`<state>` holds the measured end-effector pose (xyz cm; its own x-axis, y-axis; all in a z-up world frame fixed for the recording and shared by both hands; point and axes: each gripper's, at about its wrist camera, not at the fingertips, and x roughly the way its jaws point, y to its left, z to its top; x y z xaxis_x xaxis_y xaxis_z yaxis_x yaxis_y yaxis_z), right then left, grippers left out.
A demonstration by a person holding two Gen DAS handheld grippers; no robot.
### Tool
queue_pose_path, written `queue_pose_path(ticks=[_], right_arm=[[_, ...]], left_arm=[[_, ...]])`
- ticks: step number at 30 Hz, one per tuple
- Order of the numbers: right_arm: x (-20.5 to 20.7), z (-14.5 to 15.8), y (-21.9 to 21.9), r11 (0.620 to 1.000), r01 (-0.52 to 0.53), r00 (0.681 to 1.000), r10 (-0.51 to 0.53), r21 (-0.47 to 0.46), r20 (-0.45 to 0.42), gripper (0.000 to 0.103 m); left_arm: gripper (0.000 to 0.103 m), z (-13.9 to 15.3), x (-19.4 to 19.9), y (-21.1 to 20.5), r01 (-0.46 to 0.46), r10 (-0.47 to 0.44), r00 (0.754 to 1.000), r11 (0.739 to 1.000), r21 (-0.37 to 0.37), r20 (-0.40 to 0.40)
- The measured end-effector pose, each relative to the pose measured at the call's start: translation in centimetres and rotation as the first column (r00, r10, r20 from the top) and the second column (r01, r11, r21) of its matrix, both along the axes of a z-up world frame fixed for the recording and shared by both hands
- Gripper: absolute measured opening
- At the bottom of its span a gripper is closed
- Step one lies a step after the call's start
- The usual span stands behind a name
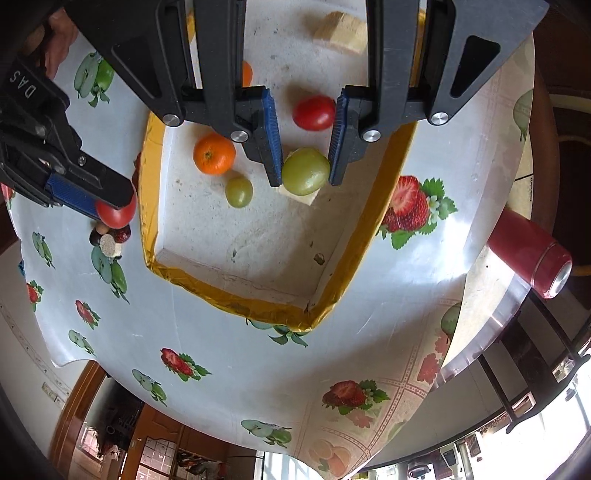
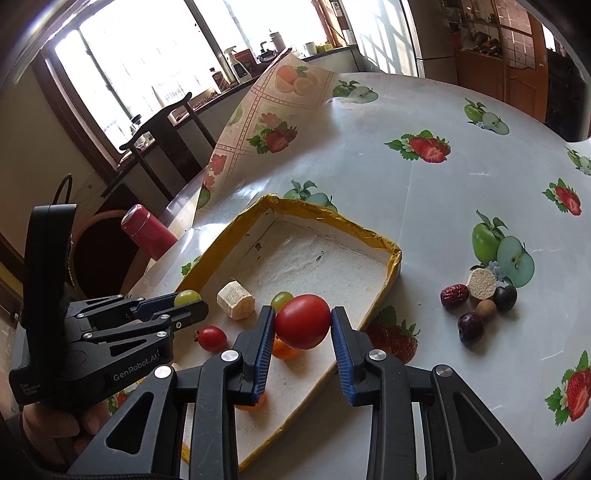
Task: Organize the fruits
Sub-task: 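Lower and release the grape from the left tool while the right releases the tomato, then withdraw both open tools from the tray toward the remaining pile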
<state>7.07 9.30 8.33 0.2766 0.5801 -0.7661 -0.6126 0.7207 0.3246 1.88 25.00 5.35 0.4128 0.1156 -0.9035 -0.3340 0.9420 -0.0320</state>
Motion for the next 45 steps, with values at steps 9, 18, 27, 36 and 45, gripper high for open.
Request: queue_pose_path(ticks=[9,18,27,36,45], right_arm=[[3.4,-2.7,3.5,1.000,-0.001,1.000,0.000,-0.030,-0.024,0.031],[4.0,-5.5,5.0,0.997,-0.022,0.998,0.019,-0.069,-0.053,0.031],[4.5,-6.9,6.2,0.989,-0.067,0.997,0.061,-0.129,-0.051,0.032],[3.8,-5.4,5.5,0.987,-0.076,0.997,0.077,-0.141,0.002,0.041],[2.8,-2.3,0.4,0.997,-0.006,0.999,0.009,-0.080,0.038,0.042]], left_arm=[[0.022,-1.9,4.7,1.8,-0.002,0.003,1.000,1.000,0.016,-0.027],[0.022,-4.5,6.1,1.9,-0.002,0.003,0.996,1.000,0.012,-0.086],[0.024,-5.6,6.7,0.9,0.017,-0.014,0.994,0.999,0.031,-0.109],[0.046,-4.2,5.5,1.1,-0.010,0.012,0.996,1.000,0.022,-0.089],[0.047,-2.0,4.1,-0.3,0.000,0.002,0.999,1.000,0.029,-0.051]])
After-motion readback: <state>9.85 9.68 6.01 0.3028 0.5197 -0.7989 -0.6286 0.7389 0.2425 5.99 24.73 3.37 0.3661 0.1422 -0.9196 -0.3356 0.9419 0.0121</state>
